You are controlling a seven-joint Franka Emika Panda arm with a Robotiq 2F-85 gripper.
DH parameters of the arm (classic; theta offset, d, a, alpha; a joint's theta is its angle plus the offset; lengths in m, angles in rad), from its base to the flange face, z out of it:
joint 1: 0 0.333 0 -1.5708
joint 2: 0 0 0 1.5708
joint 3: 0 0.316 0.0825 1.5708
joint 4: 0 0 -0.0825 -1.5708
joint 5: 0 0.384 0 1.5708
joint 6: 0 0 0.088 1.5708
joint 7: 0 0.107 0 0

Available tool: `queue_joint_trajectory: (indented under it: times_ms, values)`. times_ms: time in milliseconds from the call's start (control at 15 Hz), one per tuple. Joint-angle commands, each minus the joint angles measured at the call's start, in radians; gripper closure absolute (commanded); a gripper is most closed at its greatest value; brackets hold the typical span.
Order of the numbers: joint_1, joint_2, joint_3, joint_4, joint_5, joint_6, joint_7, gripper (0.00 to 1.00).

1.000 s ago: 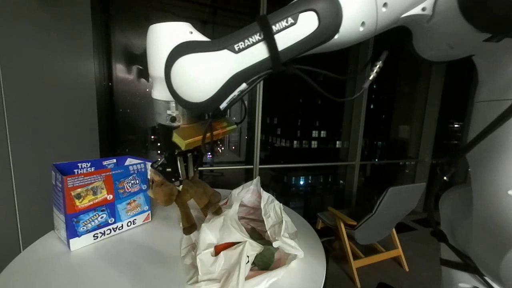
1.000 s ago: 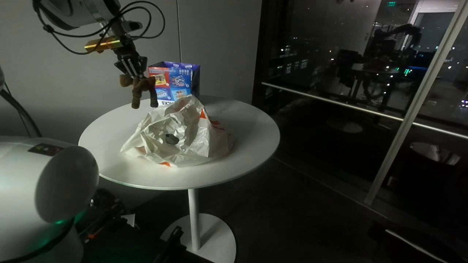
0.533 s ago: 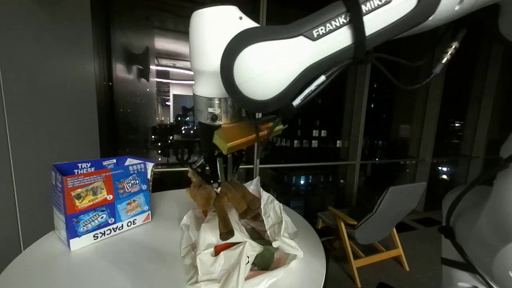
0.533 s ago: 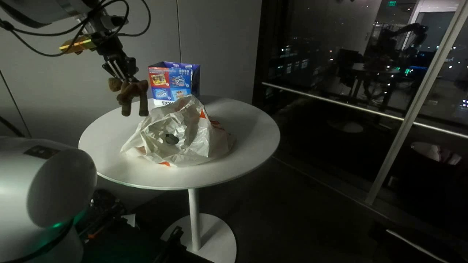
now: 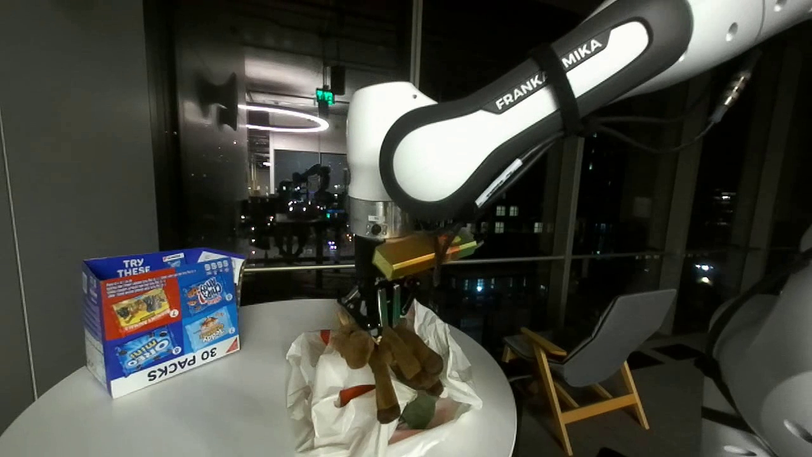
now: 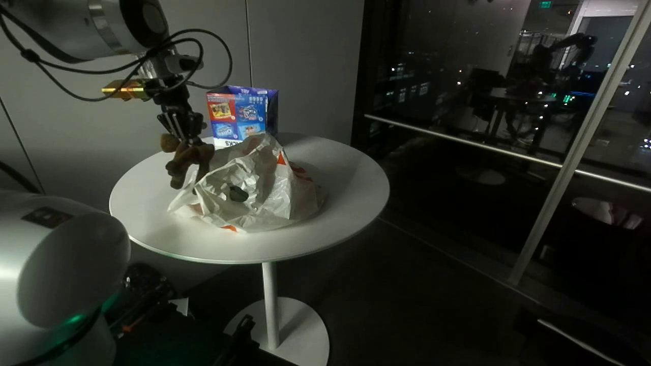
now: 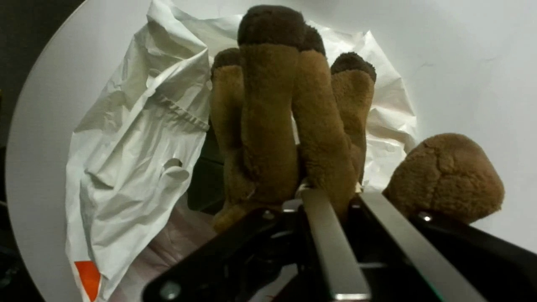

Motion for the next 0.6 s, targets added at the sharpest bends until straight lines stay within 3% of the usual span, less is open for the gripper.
queue_joint_trajectory:
  times_ms: [0,533]
  values:
    - [-0.064,0.019,-0.018,-0.015,0.037,0.068,-0.016,0.91]
    - [-0.156,0.100,-0.068,-0.018,0.092,0.164,0.036,0.91]
